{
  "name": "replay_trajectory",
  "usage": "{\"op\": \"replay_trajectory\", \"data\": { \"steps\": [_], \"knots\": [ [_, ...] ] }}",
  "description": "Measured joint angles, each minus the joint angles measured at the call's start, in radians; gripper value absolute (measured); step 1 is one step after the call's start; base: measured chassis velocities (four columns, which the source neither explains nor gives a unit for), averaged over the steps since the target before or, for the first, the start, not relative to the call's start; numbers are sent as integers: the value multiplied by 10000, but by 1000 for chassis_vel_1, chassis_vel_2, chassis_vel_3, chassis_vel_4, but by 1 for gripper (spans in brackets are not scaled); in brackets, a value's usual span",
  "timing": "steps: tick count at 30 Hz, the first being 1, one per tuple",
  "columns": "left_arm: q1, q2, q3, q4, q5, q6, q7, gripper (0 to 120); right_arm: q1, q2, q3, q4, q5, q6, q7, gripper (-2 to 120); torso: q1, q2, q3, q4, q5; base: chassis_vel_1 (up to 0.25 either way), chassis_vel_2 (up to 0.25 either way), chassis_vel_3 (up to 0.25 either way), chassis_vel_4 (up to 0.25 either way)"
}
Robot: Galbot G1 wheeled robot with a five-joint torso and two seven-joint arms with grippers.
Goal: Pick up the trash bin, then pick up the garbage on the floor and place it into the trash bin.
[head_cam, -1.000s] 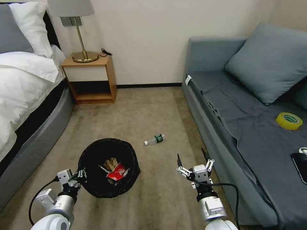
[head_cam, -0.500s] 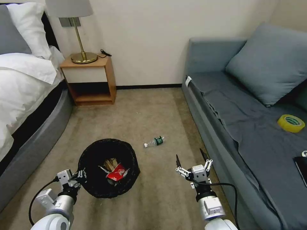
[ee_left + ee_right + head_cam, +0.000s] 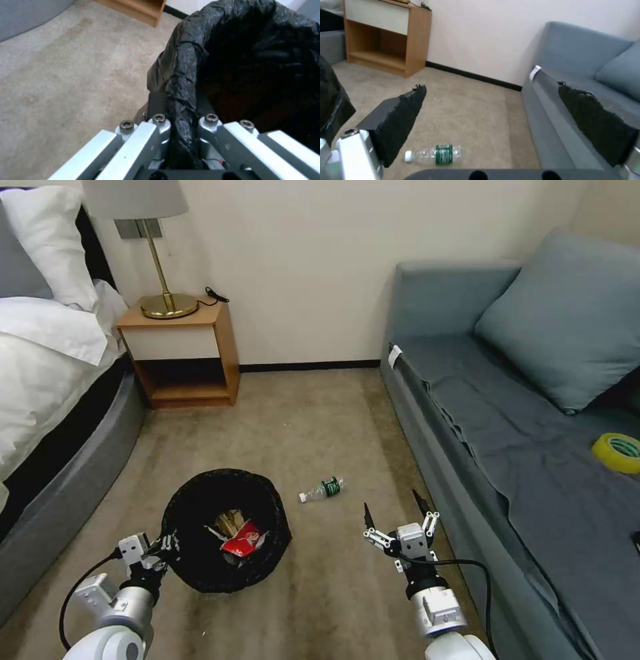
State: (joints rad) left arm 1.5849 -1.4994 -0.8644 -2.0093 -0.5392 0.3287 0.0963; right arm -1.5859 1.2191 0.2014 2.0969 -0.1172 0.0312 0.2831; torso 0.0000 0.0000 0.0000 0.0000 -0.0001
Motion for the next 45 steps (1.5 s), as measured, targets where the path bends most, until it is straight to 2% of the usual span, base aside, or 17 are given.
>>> {"op": "replay_trajectory", "data": {
  "steps": [31, 45],
  "knots": [
    [-3, 32, -244, 102, -187, -6, 9, 4, 564, -168, -513, -520, 316, -62, -125, 100, 0, 0, 0, 0, 2, -154, 156, 152, -153],
    [-56, 97, -390, 285, -255, -21, 47, 4, 1914, -743, -1574, -1503, 1362, -437, -74, 100, 0, 0, 0, -1, 1, -79, 73, 75, -71]
  ]
}}
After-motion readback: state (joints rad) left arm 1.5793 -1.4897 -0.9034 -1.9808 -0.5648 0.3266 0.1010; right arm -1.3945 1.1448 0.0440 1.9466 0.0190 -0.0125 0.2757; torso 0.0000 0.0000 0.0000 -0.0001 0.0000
